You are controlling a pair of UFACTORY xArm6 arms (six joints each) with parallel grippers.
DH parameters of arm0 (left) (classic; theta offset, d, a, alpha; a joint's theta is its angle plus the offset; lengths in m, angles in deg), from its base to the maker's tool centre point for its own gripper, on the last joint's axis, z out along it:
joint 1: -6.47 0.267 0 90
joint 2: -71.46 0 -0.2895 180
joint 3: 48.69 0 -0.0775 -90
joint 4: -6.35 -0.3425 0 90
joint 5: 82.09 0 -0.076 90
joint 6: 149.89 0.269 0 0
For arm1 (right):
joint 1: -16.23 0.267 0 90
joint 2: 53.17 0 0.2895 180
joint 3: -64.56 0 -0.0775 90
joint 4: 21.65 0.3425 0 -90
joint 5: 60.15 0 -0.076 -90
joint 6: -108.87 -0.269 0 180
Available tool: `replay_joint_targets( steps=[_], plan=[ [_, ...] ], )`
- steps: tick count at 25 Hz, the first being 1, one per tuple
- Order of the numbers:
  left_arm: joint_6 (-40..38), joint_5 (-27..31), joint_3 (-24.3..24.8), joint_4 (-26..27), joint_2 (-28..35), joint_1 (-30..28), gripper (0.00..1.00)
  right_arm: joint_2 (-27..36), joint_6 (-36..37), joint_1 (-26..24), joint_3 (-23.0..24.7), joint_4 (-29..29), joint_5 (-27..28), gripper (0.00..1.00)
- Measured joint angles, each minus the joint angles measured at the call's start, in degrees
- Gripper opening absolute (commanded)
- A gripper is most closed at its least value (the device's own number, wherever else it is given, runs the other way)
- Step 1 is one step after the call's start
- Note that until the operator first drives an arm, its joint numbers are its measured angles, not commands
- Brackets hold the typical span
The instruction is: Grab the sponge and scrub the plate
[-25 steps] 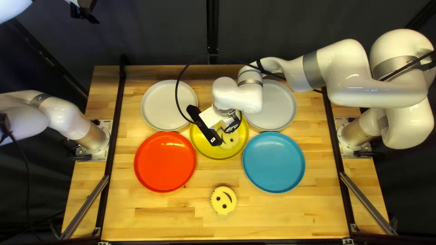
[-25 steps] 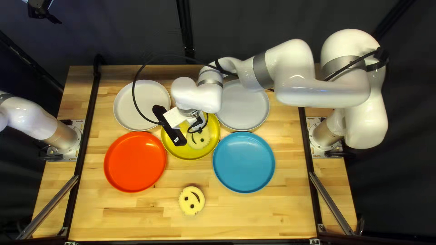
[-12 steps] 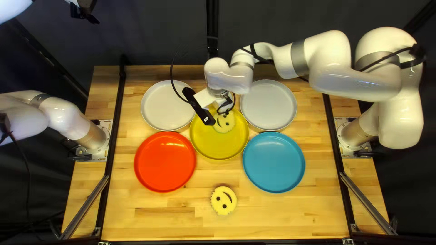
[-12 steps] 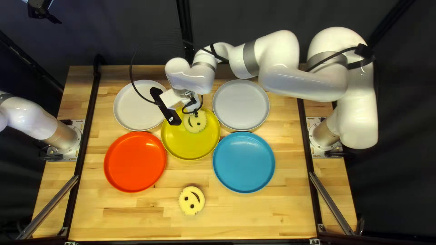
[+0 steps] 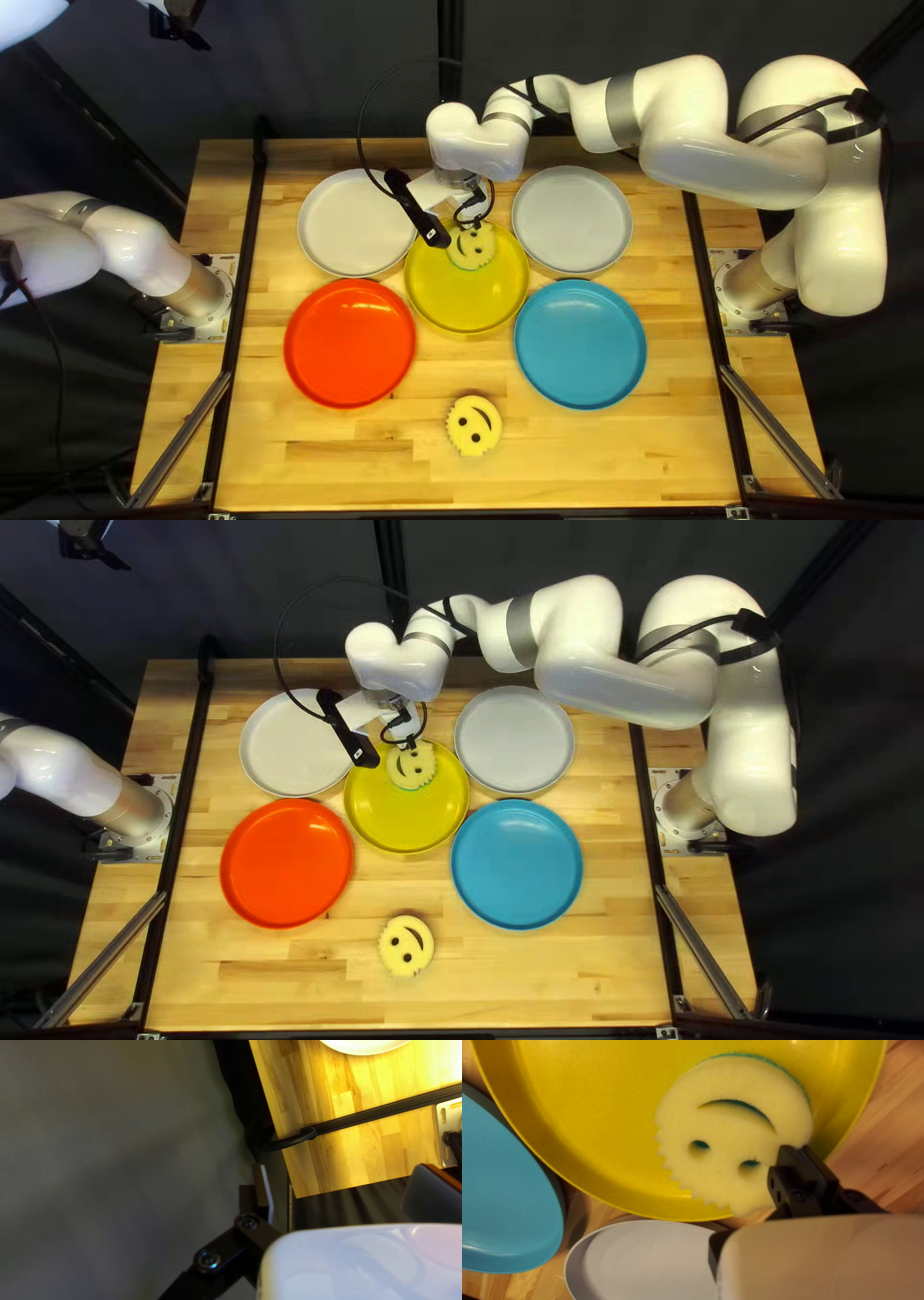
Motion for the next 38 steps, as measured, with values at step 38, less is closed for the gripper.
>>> replay_joint_targets(
  steps=[38],
  plan=[
    [0.00, 0.00, 0.00, 0.00, 0.00, 0.00, 1.00, -7.70, -5.97, -1.05, -14.52, -2.63, 10.51, 0.00]
  ],
)
